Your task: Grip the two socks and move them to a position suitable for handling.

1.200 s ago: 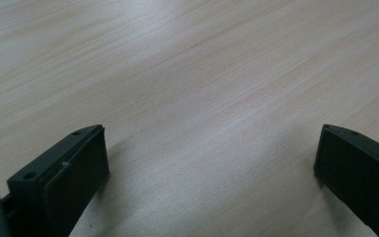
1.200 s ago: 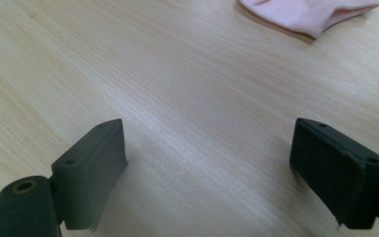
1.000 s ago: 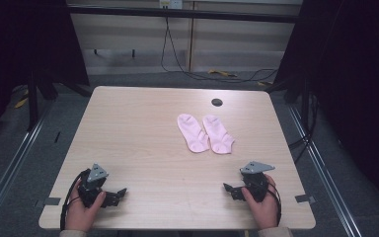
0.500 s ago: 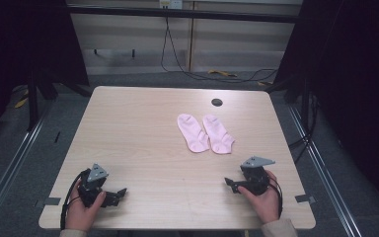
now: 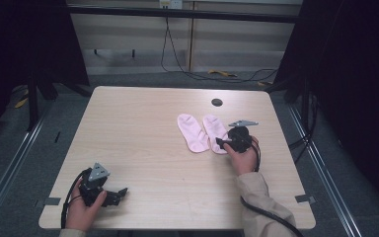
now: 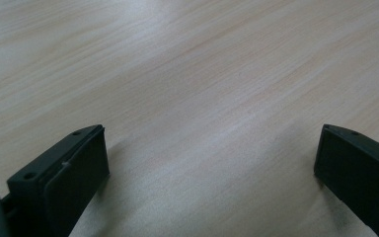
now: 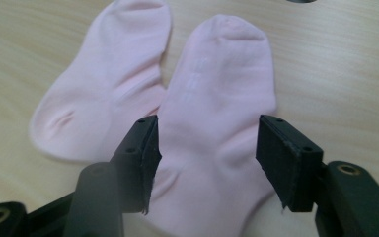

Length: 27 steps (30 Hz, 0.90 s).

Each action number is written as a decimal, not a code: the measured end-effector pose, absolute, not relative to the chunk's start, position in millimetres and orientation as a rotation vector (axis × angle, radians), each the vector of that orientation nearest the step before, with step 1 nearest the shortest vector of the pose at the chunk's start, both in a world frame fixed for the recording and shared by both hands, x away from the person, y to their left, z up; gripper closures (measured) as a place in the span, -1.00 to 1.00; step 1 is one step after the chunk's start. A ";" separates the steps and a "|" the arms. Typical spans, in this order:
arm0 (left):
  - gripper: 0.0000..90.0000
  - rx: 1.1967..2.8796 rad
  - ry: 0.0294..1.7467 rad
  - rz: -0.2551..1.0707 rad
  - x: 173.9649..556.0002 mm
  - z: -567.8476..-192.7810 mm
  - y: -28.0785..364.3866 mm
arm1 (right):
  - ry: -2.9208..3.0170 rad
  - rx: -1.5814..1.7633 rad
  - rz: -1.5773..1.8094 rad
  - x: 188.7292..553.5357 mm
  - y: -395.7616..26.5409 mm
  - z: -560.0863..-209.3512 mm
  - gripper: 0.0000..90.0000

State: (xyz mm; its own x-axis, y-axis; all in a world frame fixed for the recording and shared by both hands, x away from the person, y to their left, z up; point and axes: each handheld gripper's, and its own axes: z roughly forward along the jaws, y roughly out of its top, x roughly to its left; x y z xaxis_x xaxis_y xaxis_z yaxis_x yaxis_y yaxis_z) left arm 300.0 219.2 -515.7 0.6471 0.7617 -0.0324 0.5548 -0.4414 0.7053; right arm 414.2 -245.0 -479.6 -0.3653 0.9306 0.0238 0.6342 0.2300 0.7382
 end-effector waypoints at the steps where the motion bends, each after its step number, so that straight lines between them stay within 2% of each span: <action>1: -1.00 2.155 1.024 0.376 300.0 -515.9 218.6 | 2.081 1.450 0.941 421.2 -244.1 -480.5 0.06; 9: -1.00 2.161 1.013 0.377 299.8 -515.8 218.7 | 2.028 1.525 0.949 455.3 -232.5 -492.1 0.05; 12: -1.00 2.163 1.010 0.379 299.4 -515.8 218.7 | 2.078 1.518 0.849 456.5 -222.9 -499.4 0.16; 13: -1.00 2.162 1.011 0.378 299.3 -515.9 218.6 | 2.085 1.504 0.835 456.1 -221.8 -499.2 0.28; 14: -1.00 2.166 1.009 0.374 299.0 -515.7 218.8 | 2.093 1.509 0.835 455.5 -222.0 -498.0 0.59; 15: -1.00 2.168 1.003 0.370 298.9 -515.8 218.9 | 2.111 1.510 0.830 455.1 -223.5 -496.3 0.76; 16: -1.00 2.162 1.006 0.370 298.7 -516.0 218.6 | 2.116 1.509 0.817 455.0 -225.4 -495.2 0.88; 17: -1.00 2.157 1.007 0.368 298.4 -516.1 218.3 | 2.114 1.510 0.817 454.0 -228.0 -494.1 0.92; 21: -1.00 2.162 1.005 0.366 298.2 -516.0 218.5 | 2.085 1.500 0.934 446.5 -242.6 -486.3 0.94; 27: -1.00 2.162 1.006 0.373 297.6 -515.9 218.4 | 2.116 1.366 1.061 427.7 -252.0 -455.5 0.94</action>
